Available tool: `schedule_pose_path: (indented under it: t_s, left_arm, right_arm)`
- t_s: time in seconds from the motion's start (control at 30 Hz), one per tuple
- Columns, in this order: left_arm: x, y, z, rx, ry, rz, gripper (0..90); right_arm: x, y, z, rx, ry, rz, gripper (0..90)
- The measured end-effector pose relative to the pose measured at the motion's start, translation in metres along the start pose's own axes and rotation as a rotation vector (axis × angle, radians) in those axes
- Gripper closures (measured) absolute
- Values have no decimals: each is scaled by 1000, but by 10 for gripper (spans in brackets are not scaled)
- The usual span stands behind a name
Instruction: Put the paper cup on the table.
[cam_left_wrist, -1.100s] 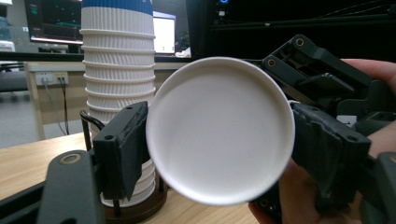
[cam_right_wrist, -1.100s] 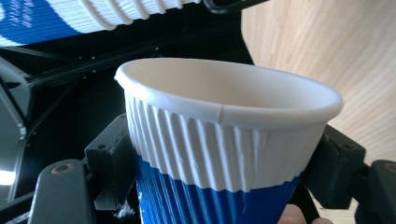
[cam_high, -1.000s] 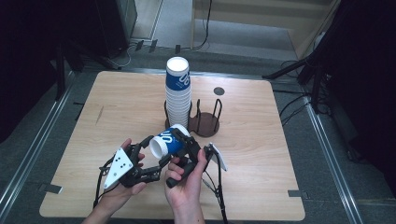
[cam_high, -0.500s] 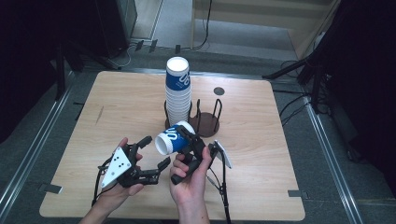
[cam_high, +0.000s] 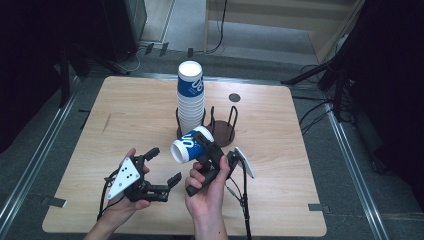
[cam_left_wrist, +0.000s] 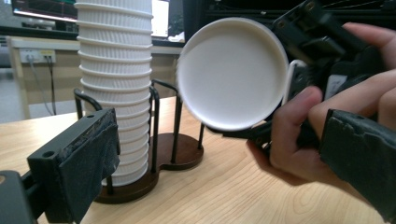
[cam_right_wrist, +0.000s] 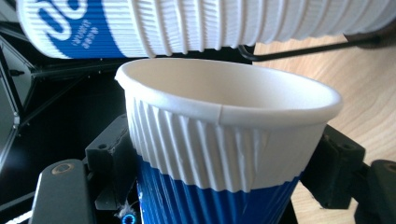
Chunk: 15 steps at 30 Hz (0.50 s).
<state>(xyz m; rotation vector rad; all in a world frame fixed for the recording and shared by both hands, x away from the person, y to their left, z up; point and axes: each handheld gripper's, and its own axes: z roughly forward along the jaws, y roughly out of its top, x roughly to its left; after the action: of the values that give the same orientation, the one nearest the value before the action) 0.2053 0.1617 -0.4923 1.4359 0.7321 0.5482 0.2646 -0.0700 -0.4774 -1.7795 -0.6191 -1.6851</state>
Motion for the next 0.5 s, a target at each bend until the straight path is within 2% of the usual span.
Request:
schedule_pose_path:
  t_s: [0.33, 0.5]
  left_arm:
    - [4, -3, -3, 14, 22, -8, 0]
    - [9, -6, -6, 25, 46, -16, 0]
  right_arm:
    - [15, 2, -4, -13, 21, -107, 227]
    - [23, 1, -6, -26, 24, -188, 225]
